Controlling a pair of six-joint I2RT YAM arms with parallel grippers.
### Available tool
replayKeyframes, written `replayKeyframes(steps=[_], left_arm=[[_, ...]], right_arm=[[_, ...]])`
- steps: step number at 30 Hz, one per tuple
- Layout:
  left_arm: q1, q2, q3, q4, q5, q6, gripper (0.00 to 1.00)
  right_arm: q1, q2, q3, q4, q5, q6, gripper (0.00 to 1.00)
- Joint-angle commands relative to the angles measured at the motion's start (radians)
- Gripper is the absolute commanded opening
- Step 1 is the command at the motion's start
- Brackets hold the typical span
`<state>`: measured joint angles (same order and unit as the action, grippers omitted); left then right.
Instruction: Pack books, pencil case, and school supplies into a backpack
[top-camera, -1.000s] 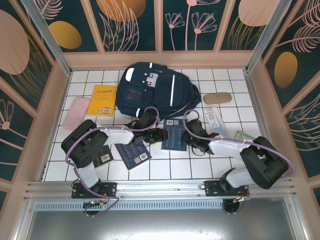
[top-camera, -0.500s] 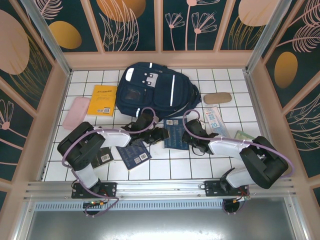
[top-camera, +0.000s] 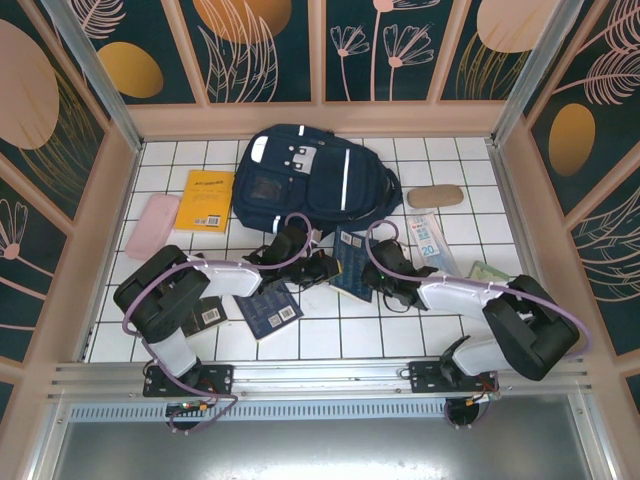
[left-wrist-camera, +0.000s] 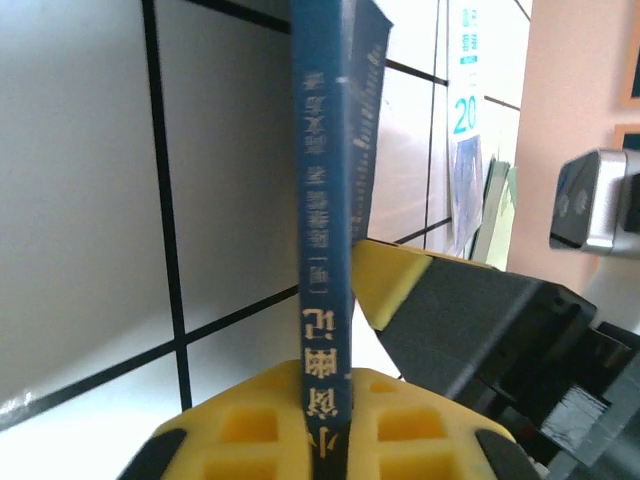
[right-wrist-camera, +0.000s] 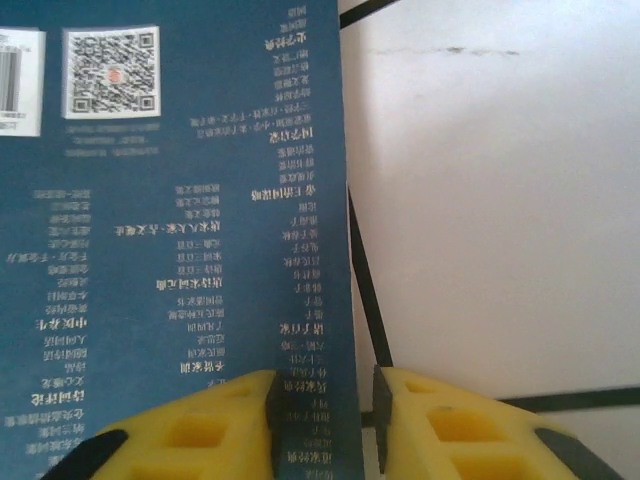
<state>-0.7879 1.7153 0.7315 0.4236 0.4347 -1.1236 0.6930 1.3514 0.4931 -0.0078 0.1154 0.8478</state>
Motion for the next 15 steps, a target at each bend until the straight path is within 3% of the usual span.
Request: replayKeyframes(steps=[1,5,9,15], left_arm=[[-0.008,-0.064,0.048,-0.010,-0.002,0.040,0.00],[-0.002,-0.131,0.074,-0.036,0.007,0.072,0.00],[0.024,-0.193,0.108,-0.040,0.042,0.085,0.00],[0.082,-0.230,0.182,0.005,0.134,0.071,0.00]], right_arm=[[-0.030,-0.084,0.031,-0.109,-0.033,-0.041,0.43],[-0.130,-0.237,0.048,-0.146,-0.110,-0.102,0.62],[-0.225,-0.357,0.066,-0.113,-0.279,-0.132,0.76],[-0.330,-0.374,0.100,0.067,-0.572,-0.082,0.83]])
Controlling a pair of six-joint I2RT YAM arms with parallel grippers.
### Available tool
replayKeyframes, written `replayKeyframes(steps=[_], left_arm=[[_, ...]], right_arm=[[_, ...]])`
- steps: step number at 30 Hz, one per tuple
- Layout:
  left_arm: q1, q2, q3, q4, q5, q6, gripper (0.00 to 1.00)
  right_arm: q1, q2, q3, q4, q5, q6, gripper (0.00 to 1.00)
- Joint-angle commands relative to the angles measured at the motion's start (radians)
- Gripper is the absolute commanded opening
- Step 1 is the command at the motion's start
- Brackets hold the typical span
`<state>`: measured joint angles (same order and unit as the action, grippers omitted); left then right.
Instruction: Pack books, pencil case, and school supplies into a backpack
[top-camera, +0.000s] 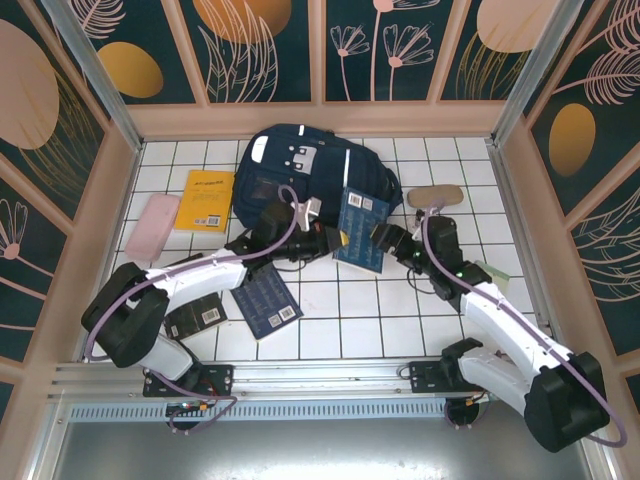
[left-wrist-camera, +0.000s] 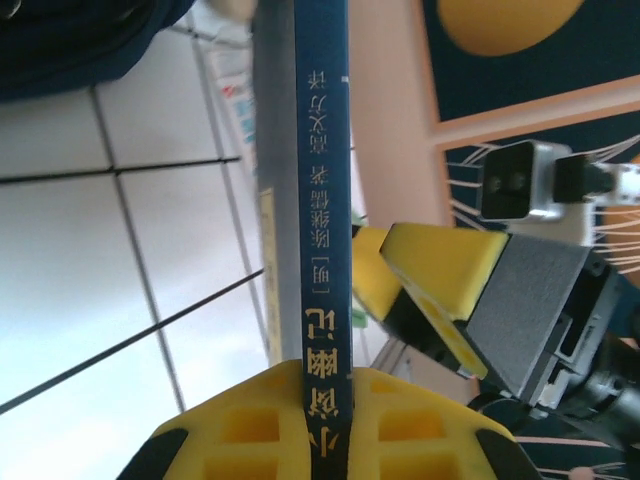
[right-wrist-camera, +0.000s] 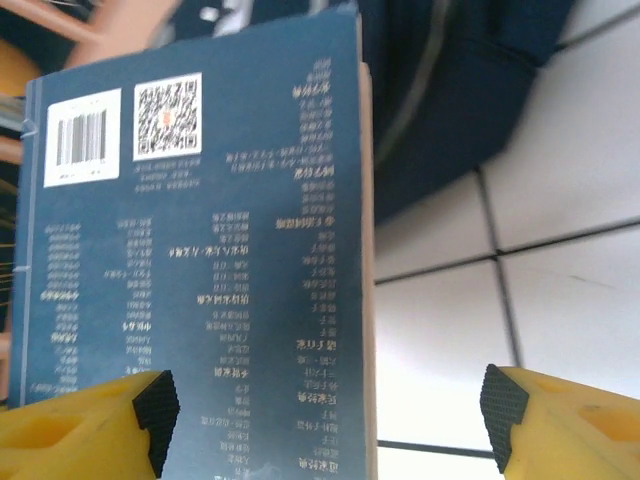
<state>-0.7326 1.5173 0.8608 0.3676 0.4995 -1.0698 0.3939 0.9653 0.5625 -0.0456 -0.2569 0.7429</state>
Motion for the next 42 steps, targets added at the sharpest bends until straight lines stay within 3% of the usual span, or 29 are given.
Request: replayKeyframes(steps=[1,9,20,23,29,33,36,37,39,42], left_arm=[[0.035,-0.035,0.062,0.069,0.081,0.013,0.00],[0.086,-0.045,0.037,0.283,0.161,-0.116,0.00],[0.088,-0.046,0.018,0.419,0.191,-0.205,0.00],[0.090,-0.038,0.015,0.396,0.189,-0.195,0.00],[0.103,-0.029,-0.006,0.371,0.185,-0.177,0.00],[0.103,-0.013,0.001,0.344,0.191,-0.161,0.00],[0.104,0.001,0.024,0.285,0.188,-0.126,0.00],[0.103,0.007,0.034,0.262,0.186,-0.111,0.04],[0.104,0.019,0.068,0.168,0.167,-0.050,0.24],[0.104,0.045,0.161,-0.048,0.089,0.080,0.42]], right_arm=[[-0.044,0.022,0.034,0.135,-0.235,0.040,0.83],[-0.149,0.087,-0.004,0.462,-0.474,0.228,0.84],[-0.166,0.177,-0.018,0.702,-0.608,0.364,0.86],[-0.169,0.179,-0.007,0.732,-0.624,0.381,0.76],[-0.207,0.138,0.008,0.649,-0.627,0.341,0.41],[-0.227,0.124,0.013,0.608,-0.623,0.322,0.00],[-0.229,0.120,0.035,0.548,-0.609,0.284,0.00],[-0.231,0.117,0.042,0.533,-0.602,0.274,0.00],[-0.234,0.108,0.057,0.474,-0.567,0.242,0.00],[-0.260,0.072,0.077,0.350,-0.468,0.182,0.00]])
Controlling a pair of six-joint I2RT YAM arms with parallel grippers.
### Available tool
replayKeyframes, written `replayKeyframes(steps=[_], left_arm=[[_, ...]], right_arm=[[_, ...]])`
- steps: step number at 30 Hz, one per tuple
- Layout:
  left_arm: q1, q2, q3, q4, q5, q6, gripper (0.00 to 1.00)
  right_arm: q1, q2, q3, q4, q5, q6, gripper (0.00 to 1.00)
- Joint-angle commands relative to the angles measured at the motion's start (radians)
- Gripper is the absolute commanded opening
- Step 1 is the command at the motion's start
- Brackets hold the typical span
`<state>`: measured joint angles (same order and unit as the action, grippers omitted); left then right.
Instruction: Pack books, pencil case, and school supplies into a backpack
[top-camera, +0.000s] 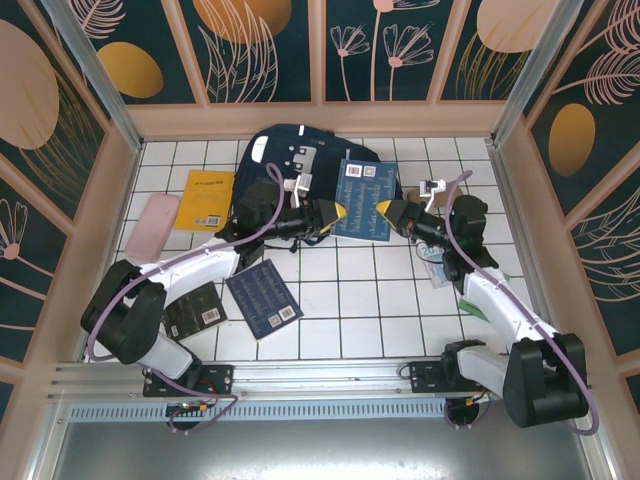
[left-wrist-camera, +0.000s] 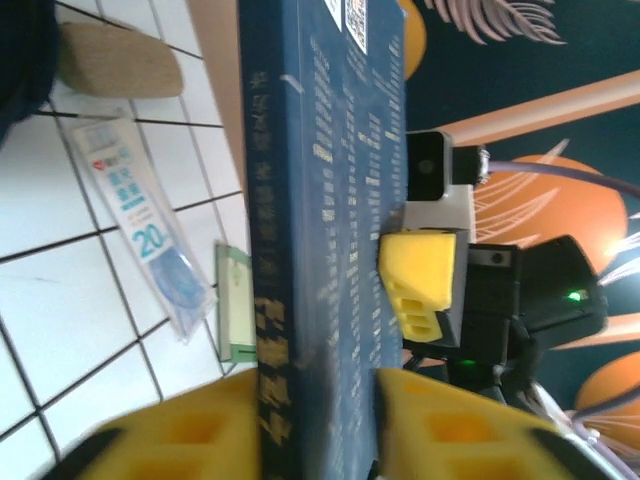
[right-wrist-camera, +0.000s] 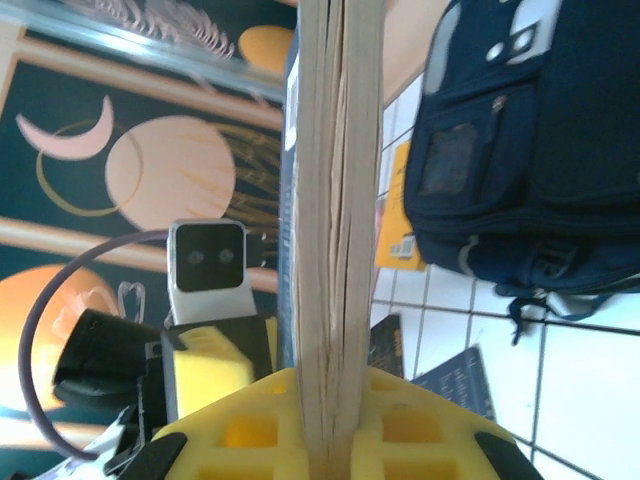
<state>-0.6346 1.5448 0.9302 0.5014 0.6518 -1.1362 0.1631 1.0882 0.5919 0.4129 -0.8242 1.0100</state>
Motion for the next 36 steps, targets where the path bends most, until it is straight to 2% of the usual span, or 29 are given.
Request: replayKeyframes(steps=[1,3,9,15,23,30,36], left_arm=[[0.006,0.027,0.118,-0.247,-0.097,0.184,0.45],[0.005,0.057,0.174,-0.357,-0.182,0.251,0.43],[0.005,0.209,0.329,-0.516,-0.355,0.349,0.44],[0.002,0.405,0.577,-0.702,-0.521,0.435,0.42],[-0.043,0.663,0.970,-0.907,-0.727,0.519,0.41],[-0.085,0.901,1.311,-1.050,-0.825,0.571,0.38],[-0.109,1.004,1.430,-1.053,-0.874,0.586,0.38]], right_arm=[[-0.038,-0.063,0.049,-0.141,0.131,-0.097,0.00],[-0.063,-0.093,0.051,-0.206,0.191,-0.126,0.00],[-0.090,-0.147,0.089,-0.423,0.380,-0.239,0.00],[-0.103,-0.190,0.100,-0.517,0.483,-0.284,0.00],[-0.132,-0.213,0.097,-0.573,0.508,-0.299,0.00],[-0.143,-0.216,0.090,-0.593,0.492,-0.295,0.00],[-0.146,-0.215,0.081,-0.605,0.474,-0.297,0.00]])
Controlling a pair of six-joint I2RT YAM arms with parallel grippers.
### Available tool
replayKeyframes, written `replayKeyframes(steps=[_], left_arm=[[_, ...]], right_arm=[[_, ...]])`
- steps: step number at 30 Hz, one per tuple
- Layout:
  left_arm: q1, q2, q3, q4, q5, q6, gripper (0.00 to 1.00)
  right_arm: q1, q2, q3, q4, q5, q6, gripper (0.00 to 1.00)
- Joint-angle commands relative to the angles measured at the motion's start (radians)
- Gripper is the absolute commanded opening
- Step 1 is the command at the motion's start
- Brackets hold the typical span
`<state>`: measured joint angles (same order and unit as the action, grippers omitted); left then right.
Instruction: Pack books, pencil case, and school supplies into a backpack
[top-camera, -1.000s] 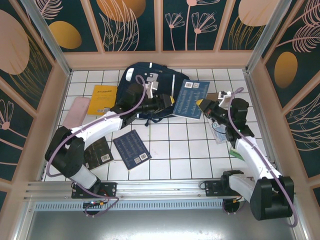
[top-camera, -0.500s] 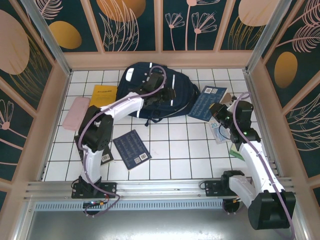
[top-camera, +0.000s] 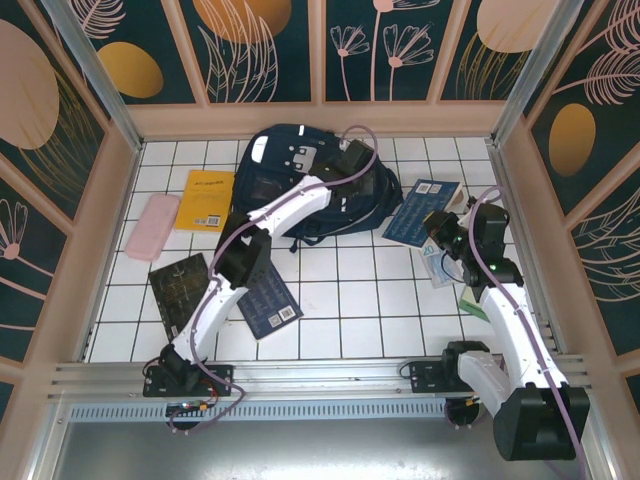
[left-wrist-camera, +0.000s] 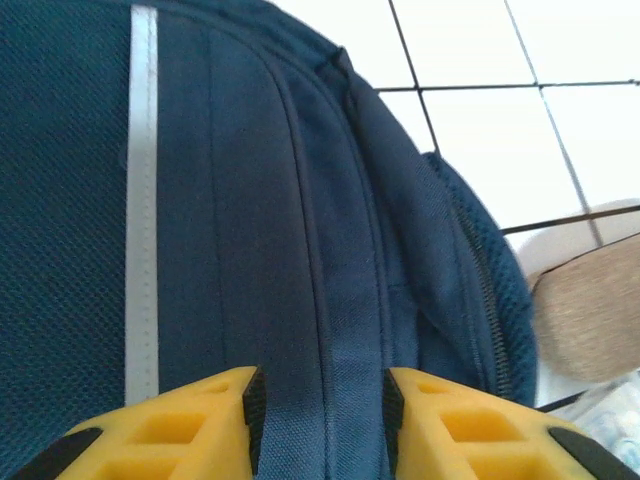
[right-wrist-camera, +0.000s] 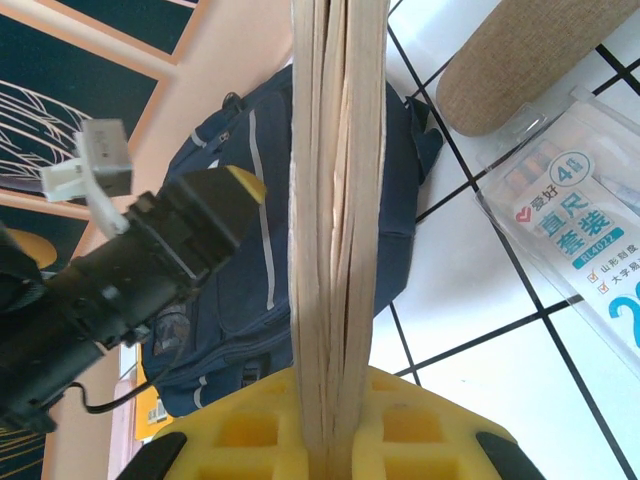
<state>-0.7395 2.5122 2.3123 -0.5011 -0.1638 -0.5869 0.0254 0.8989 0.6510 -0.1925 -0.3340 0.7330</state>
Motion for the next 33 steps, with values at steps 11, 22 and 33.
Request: replayKeyframes(steps=[11,22,33], left_arm=[[-0.026,0.124,0.055,-0.042,-0.185,0.075,0.42],[-0.038,0.149,0.072,-0.103,-0.291,0.087,0.00],[-0.037,-0.124,-0.034,-0.095,-0.275,0.079,0.00]], right_arm=[[-0.021,-0.025,0.003,-0.002,-0.049,-0.017,0.00],[-0.023,-0.013,0.007,0.008,-0.059,-0.021,0.00],[-0.023,0.035,0.004,0.088,-0.084,-0.010,0.00]])
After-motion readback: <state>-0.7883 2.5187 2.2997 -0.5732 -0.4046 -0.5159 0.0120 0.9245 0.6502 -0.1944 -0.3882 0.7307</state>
